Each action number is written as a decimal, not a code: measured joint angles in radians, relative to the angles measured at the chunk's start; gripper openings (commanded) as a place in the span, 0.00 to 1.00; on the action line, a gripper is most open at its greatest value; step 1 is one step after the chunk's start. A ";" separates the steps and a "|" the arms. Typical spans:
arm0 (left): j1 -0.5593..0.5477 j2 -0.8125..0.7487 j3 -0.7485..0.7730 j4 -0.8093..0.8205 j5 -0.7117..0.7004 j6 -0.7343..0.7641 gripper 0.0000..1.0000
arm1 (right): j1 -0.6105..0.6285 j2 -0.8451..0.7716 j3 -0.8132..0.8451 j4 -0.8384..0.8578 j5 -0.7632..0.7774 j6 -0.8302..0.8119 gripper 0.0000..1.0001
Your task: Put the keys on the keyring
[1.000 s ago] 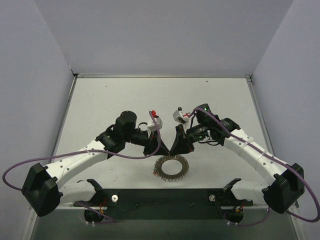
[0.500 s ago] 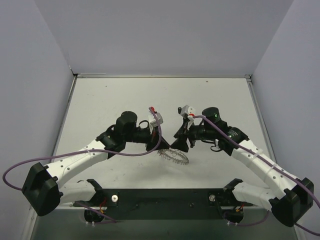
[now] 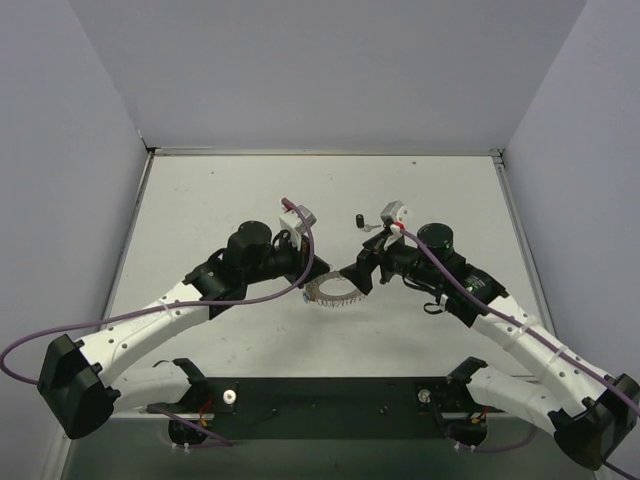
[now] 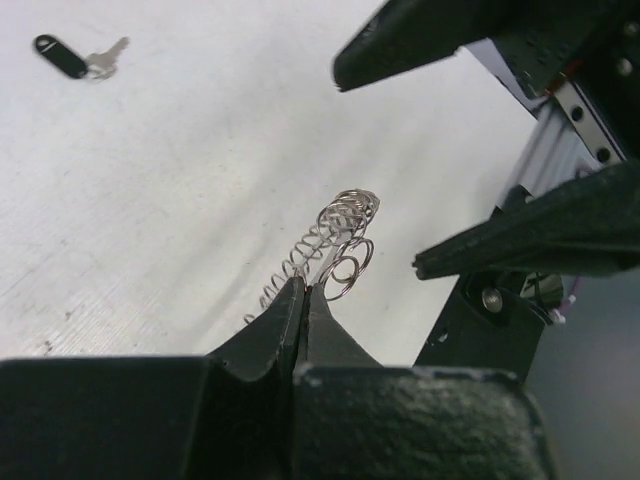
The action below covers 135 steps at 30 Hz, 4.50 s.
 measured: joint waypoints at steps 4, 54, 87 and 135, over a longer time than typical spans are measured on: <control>-0.001 0.003 0.047 -0.076 -0.116 -0.043 0.00 | 0.036 0.014 0.001 0.005 0.080 0.031 0.88; 0.033 -0.079 -0.034 -0.130 -0.423 -0.393 0.00 | 0.088 0.253 -0.098 0.448 -0.077 0.627 0.39; 0.037 -0.106 -0.048 -0.079 -0.376 -0.392 0.00 | 0.093 0.249 -0.098 0.410 0.012 0.586 0.46; 0.039 -0.139 -0.076 -0.051 -0.370 -0.388 0.00 | 0.093 0.285 -0.114 0.528 0.002 0.602 0.00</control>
